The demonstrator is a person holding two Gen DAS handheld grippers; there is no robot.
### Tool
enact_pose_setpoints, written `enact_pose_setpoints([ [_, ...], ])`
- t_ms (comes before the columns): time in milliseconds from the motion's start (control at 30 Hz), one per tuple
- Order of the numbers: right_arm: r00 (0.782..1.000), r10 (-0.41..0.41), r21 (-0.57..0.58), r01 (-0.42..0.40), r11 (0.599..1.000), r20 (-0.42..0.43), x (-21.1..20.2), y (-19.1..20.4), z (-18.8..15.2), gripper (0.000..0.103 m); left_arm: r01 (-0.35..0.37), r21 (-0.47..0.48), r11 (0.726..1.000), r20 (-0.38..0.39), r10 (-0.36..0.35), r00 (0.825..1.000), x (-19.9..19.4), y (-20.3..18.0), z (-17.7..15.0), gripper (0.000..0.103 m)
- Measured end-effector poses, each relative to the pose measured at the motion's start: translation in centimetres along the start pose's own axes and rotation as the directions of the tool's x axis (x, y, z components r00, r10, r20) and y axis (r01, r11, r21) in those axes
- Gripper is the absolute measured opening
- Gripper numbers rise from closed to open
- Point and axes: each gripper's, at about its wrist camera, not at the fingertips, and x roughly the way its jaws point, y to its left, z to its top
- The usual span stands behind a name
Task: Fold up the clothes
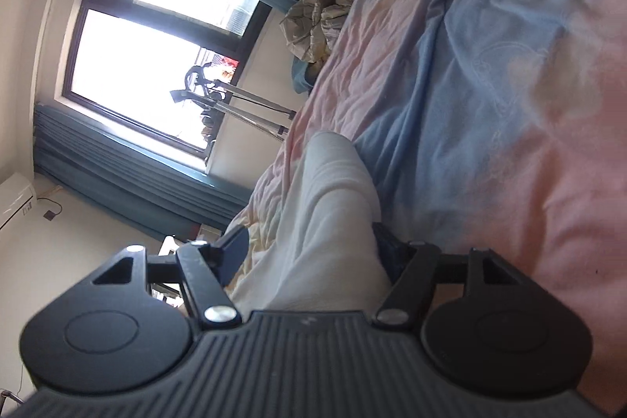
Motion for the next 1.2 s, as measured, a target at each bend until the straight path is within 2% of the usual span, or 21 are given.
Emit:
enact_pose_setpoints([
  [33,1.000,-0.021,-0.006,0.021,1.000,-0.006,0.0,-0.1,-0.2,0.054,0.000,0.001,1.000,0.000,0.000,1.000,0.0,0.0,0.0,0.063],
  [67,0.999,-0.042,-0.012,0.042,0.999,-0.012,0.1,-0.2,-0.3,0.048,0.000,0.000,1.000,0.000,0.000,1.000,0.0,0.0,0.0,0.064],
  [200,0.992,-0.125,-0.038,0.124,0.992,-0.034,0.2,-0.6,-1.0,0.053,0.004,-0.005,1.000,-0.001,-0.004,1.000,0.1,0.1,0.0,0.064],
  [267,0.985,-0.167,-0.052,0.165,0.985,-0.045,0.3,-0.8,-1.4,0.062,0.003,-0.006,1.000,-0.001,-0.003,1.000,0.1,0.1,0.0,0.064],
  [333,0.983,-0.174,-0.081,0.169,0.982,-0.054,0.5,-0.6,-1.7,0.064,0.003,-0.008,1.000,0.001,-0.003,1.000,0.1,0.1,0.0,0.064],
  [400,0.985,-0.161,-0.062,0.158,0.985,-0.056,0.5,-0.8,-1.9,0.064,0.004,-0.009,1.000,0.002,-0.004,1.000,0.1,0.1,0.0,0.064],
  [433,0.983,-0.176,-0.053,0.173,0.984,-0.052,0.3,-0.8,-1.9,0.052,0.004,-0.004,1.000,0.009,-0.004,1.000,0.0,0.0,0.0,0.064],
  [467,0.977,-0.210,-0.059,0.207,0.976,-0.046,0.4,-0.3,-1.7,0.031,0.003,0.002,1.000,0.018,-0.003,1.000,0.0,-0.2,0.1,0.064],
  [567,0.969,-0.248,-0.145,0.243,0.959,-0.021,0.6,2.4,-0.8,0.020,-0.010,0.047,0.999,0.037,0.009,0.999,-0.2,-1.0,0.2,0.064],
  [667,0.964,-0.265,-0.241,0.259,0.935,0.008,0.7,5.6,0.2,0.018,0.012,0.082,0.997,0.080,-0.018,0.997,-1.1,-1.9,0.0,0.064],
  [800,0.964,-0.267,-0.327,0.257,0.909,0.016,0.7,8.8,3.7,0.017,0.067,0.147,0.987,0.134,-0.087,0.987,-2.5,-3.8,-0.5,0.065],
  [900,0.963,-0.261,-0.403,0.263,0.876,0.061,-0.2,10.2,6.3,0.017,0.106,0.197,0.975,0.170,-0.140,0.975,-3.5,-5.2,-0.9,0.067],
  [1000,0.960,-0.257,-0.409,0.278,0.869,0.107,-1.5,9.2,8.5,0.017,0.154,0.138,0.978,0.166,-0.176,0.970,-3.5,-6.3,-1.1,0.067],
  [1167,0.945,-0.247,-0.294,0.304,0.906,0.213,-4.1,6.6,11.2,0.017,0.079,0.131,0.988,0.136,-0.096,0.986,-1.8,-10.3,-1.1,0.067],
  [1200,0.941,-0.244,-0.283,0.307,0.909,0.236,-4.6,6.3,11.7,0.017,0.094,0.109,0.990,0.120,-0.107,0.987,-1.2,-10.9,-1.0,0.067],
])
